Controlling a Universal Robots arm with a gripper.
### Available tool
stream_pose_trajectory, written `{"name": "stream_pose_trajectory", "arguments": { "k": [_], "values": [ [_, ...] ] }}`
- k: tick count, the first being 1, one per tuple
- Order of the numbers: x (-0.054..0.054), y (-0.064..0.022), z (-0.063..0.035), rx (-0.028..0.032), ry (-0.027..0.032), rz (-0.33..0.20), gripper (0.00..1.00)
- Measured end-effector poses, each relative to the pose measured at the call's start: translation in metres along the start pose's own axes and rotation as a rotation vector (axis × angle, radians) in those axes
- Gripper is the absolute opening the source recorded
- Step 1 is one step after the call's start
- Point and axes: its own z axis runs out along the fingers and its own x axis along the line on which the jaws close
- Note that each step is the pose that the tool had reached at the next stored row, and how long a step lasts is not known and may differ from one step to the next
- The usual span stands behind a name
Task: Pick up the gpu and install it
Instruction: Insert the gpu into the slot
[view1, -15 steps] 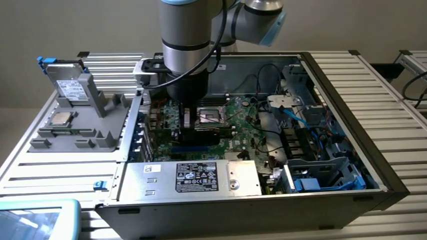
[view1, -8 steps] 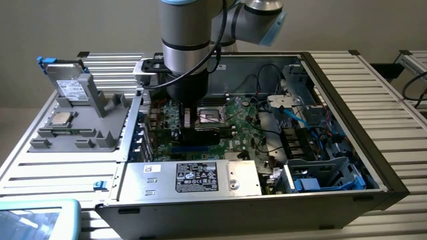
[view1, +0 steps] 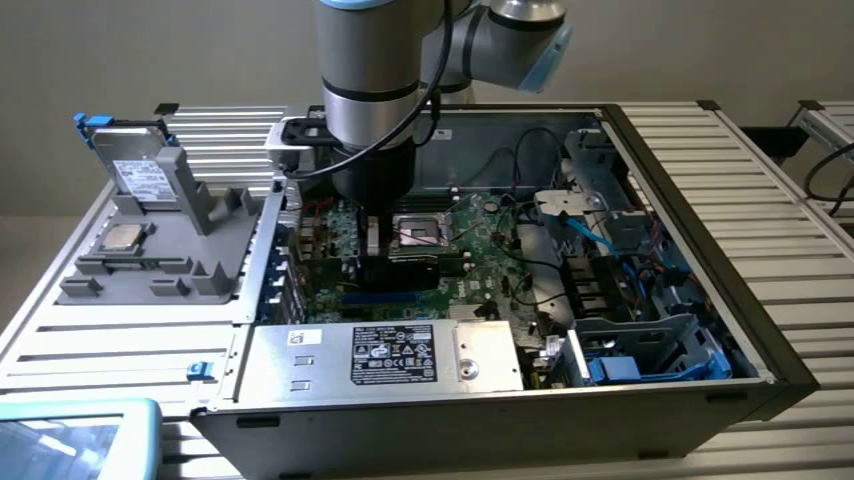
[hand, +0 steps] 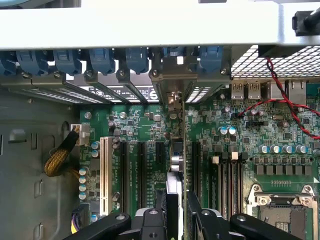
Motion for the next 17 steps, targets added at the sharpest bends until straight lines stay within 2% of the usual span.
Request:
{"name": "stream_pose_trajectory", "arguments": {
  "k": [11, 17],
  "values": [
    [-0.0001, 0.0006, 0.0012, -0.0007, 0.0002, 0.000, 0.27],
    [-0.0001, 0.0019, 0.0032, -0.0037, 0.0002, 0.000, 0.27]
  ]
}}
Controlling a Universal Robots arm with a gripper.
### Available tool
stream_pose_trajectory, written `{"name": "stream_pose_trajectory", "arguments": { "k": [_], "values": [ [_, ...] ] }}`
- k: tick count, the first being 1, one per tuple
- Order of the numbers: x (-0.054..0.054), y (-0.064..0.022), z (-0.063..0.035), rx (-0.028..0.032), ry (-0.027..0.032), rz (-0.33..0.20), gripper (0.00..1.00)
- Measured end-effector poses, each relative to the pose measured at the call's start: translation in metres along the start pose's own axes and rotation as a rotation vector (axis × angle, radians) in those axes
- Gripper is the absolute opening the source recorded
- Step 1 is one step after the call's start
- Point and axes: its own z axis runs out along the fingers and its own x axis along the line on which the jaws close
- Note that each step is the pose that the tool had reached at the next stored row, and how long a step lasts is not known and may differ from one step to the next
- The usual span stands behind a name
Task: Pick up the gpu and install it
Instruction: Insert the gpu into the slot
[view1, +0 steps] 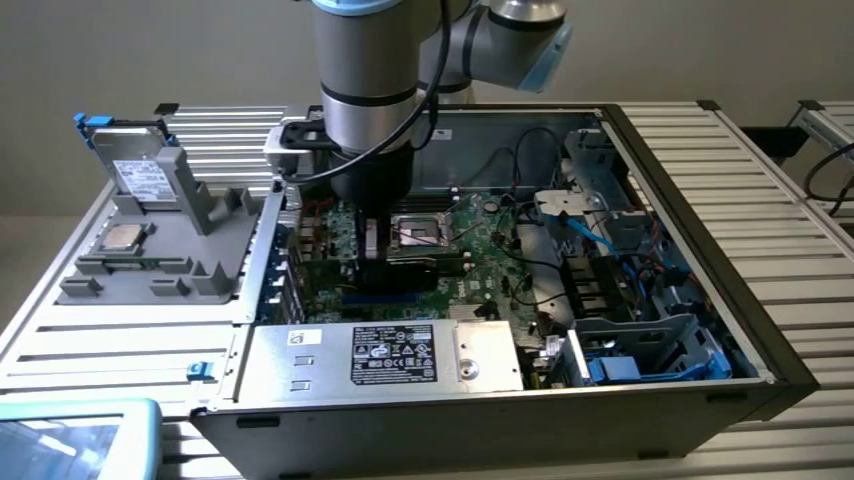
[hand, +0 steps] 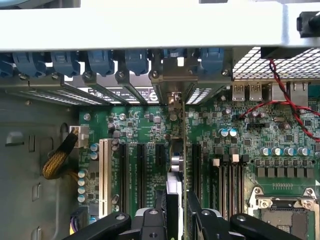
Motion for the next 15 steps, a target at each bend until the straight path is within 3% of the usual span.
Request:
{"name": "stream_pose_trajectory", "arguments": {
  "k": [15],
  "values": [
    [0.0007, -0.0002, 0.0042, -0.0023, 0.0001, 0.000, 0.27]
  ]
}}
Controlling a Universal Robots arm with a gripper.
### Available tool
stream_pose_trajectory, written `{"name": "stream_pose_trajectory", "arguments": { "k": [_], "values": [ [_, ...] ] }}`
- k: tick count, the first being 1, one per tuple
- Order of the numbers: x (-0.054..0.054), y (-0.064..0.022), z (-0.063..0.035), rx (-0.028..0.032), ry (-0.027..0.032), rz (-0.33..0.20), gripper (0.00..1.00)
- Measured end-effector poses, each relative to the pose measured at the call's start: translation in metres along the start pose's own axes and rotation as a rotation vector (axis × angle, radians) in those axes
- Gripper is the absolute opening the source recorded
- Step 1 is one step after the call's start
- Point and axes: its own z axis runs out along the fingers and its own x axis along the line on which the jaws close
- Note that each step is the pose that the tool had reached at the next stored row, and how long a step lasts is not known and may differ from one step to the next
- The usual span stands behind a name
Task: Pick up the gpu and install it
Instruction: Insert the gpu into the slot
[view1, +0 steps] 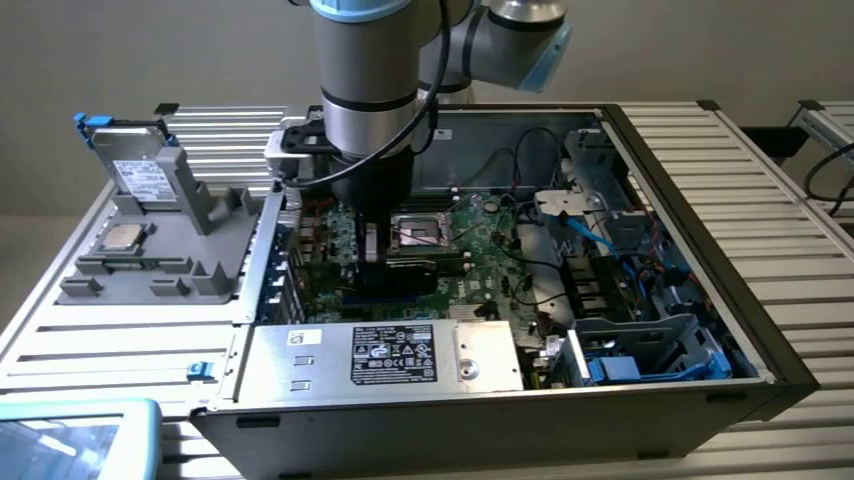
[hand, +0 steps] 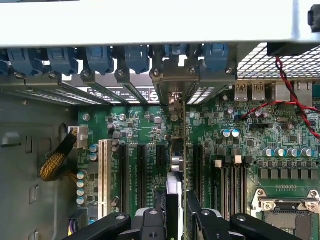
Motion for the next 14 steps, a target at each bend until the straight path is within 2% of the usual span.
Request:
{"name": "stream_pose_trajectory", "arguments": {
  "k": [6, 9, 14],
  "values": [
    [-0.0027, -0.0016, 0.0011, -0.0049, 0.0006, 0.000, 0.27],
    [-0.0028, -0.0047, 0.0011, -0.0046, -0.0001, 0.000, 0.27],
    [-0.0029, -0.0050, 0.0010, -0.0045, 0.0004, 0.000, 0.27]
  ]
}}
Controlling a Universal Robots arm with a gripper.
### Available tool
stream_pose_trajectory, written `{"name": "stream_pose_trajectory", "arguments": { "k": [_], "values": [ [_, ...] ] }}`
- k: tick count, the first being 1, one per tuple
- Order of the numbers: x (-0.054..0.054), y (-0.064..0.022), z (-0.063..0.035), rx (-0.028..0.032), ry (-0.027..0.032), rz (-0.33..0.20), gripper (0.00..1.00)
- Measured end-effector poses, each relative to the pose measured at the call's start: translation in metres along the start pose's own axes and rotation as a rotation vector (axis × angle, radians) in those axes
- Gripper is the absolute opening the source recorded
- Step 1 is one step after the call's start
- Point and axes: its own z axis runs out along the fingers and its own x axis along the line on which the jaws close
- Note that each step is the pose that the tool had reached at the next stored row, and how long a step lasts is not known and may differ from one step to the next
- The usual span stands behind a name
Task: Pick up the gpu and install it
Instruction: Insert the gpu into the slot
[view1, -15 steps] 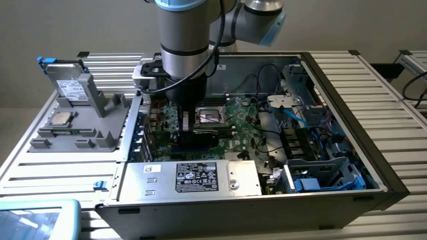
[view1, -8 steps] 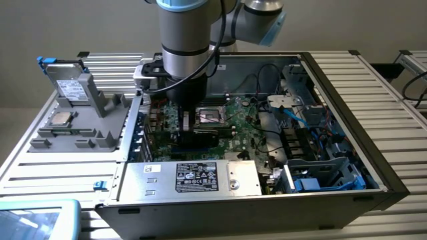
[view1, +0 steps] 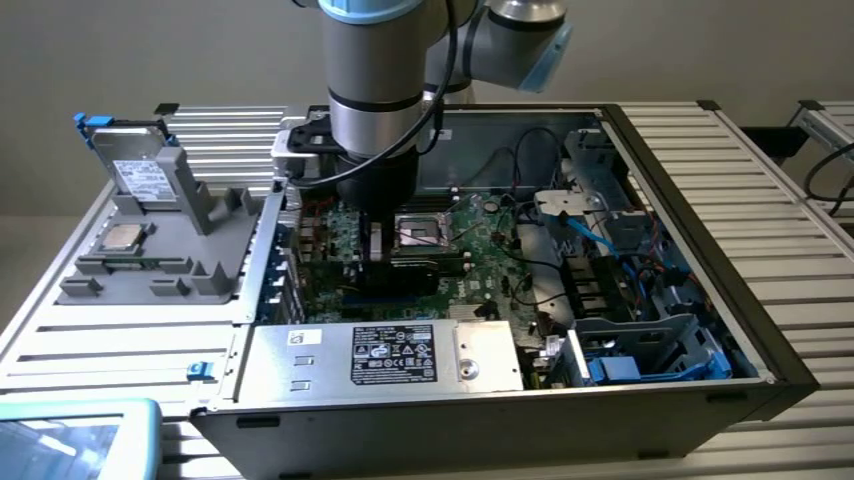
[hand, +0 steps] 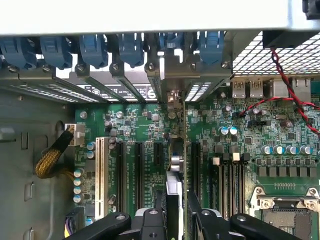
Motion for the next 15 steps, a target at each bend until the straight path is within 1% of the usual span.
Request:
{"name": "stream_pose_trajectory", "arguments": {
  "k": [2, 5, 6, 8, 9, 10, 15],
  "values": [
    [0.0000, 0.0008, 0.0001, 0.0005, 0.0000, 0.000, 0.27],
    [0.0001, 0.0044, 0.0002, 0.0006, 0.0001, -0.001, 0.27],
    [0.0005, 0.0057, 0.0013, 0.0024, 0.0021, 0.000, 0.27],
    [0.0004, 0.0057, 0.0014, 0.0025, 0.0019, 0.000, 0.27],
    [0.0004, 0.0058, 0.0015, 0.0014, 0.0010, 0.000, 0.27],
    [0.0004, 0.0057, 0.0016, 0.0027, 0.0015, 0.000, 0.27],
    [0.0022, 0.0057, 0.0020, 0.0028, 0.0009, -0.001, 0.27]
  ]
}}
